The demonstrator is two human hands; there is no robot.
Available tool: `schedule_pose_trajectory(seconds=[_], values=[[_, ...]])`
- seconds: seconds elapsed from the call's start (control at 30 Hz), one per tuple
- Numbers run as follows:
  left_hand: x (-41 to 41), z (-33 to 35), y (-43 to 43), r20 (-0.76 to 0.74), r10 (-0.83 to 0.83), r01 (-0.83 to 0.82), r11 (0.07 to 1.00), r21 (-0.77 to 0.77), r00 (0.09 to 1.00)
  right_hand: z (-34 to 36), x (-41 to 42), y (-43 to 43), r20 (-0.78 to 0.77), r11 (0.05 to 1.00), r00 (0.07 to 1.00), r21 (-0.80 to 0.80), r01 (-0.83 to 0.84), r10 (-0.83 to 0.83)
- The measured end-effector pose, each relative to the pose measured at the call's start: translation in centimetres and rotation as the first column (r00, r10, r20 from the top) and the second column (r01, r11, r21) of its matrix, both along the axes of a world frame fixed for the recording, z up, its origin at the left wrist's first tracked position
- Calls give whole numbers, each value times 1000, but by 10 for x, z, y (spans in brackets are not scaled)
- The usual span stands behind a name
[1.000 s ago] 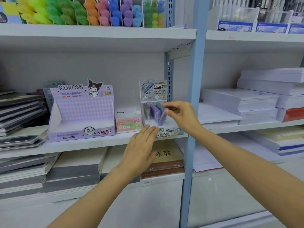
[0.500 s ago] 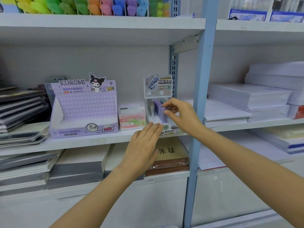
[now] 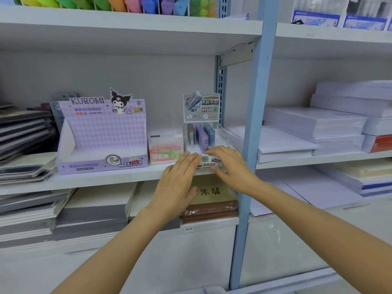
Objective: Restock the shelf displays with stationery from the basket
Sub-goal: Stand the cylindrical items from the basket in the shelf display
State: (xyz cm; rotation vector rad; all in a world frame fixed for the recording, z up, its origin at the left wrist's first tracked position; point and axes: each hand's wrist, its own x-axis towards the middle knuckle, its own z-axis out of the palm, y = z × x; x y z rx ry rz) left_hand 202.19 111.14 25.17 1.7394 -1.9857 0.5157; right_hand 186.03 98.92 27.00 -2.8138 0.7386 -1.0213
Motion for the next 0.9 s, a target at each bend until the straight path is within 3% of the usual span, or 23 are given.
schedule_pose_trajectory(seconds=[0.17,0.23,0.33,0.4,0.53,0.63,0.7,0.8,0.9], values=[[3,2,1,-41,-27,28,1000,15,999,7,7,-4,2,999,1000,33,8,-9],[6,-5,9,-62,-51,47,997,-67,997,5,8,3,108,1000,994,0,-4,4],[15,-37,24,-127,-57,22,964,-266,990,-9,12,25,288,985,950,-150,-83,124],[24,-73,34,-171,-24,-24,961,-275,985,-33,23,45,244,964,936,-136,-227,255],[47,-166,65,-334,15,-22,1000,-17,943,-116,52,75,56,885,905,192,-425,422],[62,-243,99,-441,145,-30,966,256,886,-196,72,83,-68,793,907,515,-325,416],[69,-290,122,-383,305,-96,874,477,872,-250,81,86,-173,750,890,619,-234,421],[70,-347,150,-198,494,-183,620,763,846,-322,87,95,-297,692,853,714,-100,430],[63,-380,168,-208,529,-83,473,877,823,-380,83,108,-399,656,822,753,41,407]])
